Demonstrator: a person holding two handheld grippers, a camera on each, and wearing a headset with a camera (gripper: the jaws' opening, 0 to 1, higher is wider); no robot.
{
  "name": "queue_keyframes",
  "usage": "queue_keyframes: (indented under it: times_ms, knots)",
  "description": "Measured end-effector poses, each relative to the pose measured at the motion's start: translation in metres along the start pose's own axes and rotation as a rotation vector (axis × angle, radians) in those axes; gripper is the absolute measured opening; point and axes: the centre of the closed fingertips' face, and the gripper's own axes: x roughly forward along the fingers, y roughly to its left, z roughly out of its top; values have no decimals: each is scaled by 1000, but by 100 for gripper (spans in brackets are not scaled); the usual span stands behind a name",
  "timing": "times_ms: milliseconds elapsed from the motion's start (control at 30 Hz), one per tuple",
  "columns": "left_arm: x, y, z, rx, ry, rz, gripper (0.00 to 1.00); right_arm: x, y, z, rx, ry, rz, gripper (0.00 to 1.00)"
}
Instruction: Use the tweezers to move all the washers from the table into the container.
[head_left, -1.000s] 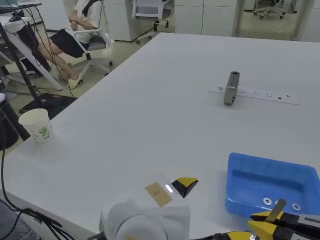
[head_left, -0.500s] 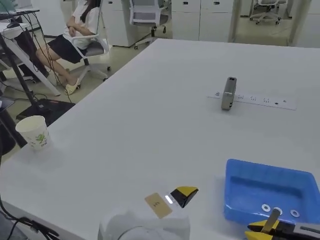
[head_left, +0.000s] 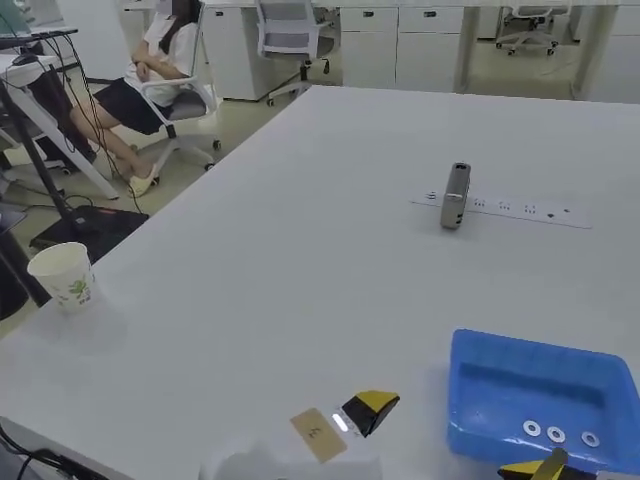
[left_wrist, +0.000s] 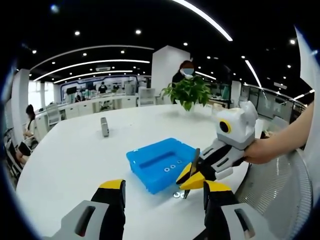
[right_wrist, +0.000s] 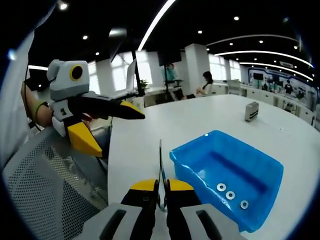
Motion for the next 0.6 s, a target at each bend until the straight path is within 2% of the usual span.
queue_keyframes:
  times_ms: [100,267,433,600]
  knots:
    - [0,0,-1,-1,4,0,62,-2,-1,-1,7,-1,-11,2]
    - [1,-1,-1,-8,7,-8,62,-6,-4,-1,110,-14,-42,2]
    - [-2,2,5,-32,-28,3,63,-12,0,23,137,-94,-29,2]
    - [-5,7,10,-56,-62,21,64,-20,-3,50,116,-159,-34,2]
